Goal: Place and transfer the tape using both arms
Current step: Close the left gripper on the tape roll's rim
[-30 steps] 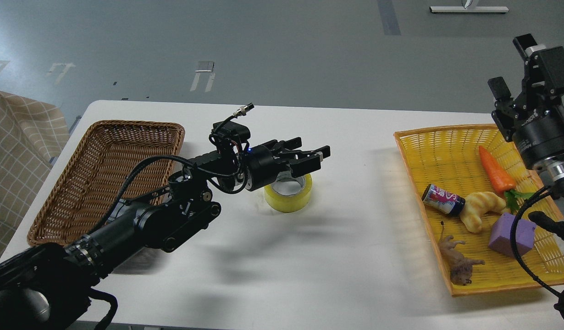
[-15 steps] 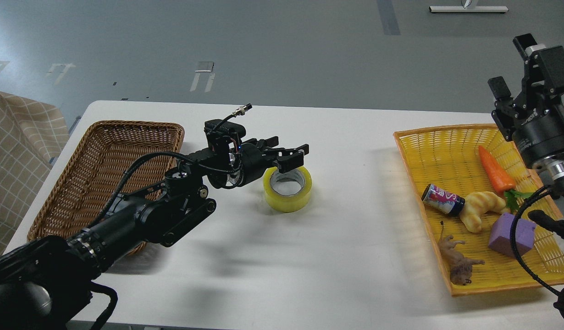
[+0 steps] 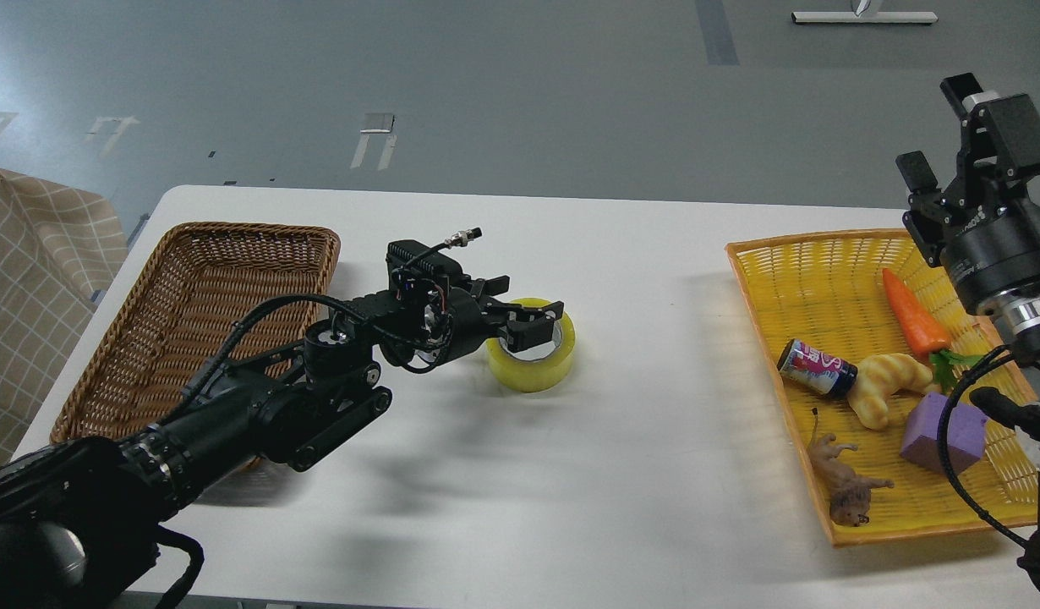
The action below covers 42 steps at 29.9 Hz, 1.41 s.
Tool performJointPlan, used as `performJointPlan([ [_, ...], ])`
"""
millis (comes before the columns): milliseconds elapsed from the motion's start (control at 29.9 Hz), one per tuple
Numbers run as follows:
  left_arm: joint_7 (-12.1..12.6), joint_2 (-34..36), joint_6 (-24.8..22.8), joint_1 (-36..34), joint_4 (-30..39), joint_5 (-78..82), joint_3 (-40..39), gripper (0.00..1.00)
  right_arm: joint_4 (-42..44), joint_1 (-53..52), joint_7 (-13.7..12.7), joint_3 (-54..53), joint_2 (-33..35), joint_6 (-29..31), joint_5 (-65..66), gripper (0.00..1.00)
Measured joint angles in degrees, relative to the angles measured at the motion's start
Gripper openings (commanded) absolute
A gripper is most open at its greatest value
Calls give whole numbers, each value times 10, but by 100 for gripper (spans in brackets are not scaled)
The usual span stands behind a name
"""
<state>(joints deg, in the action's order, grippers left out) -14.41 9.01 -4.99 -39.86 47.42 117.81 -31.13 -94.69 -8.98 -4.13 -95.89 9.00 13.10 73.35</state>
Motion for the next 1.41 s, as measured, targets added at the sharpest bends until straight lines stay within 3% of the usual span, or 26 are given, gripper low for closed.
performJointPlan([
  [368,-2,35,28,-5,-14,2,-1,98,1,4,0,7,-14,0,-1,100],
  [1405,-3,30,30,26,-28,-2,-1,98,7,8,0,5,-24,-1,-1,100],
])
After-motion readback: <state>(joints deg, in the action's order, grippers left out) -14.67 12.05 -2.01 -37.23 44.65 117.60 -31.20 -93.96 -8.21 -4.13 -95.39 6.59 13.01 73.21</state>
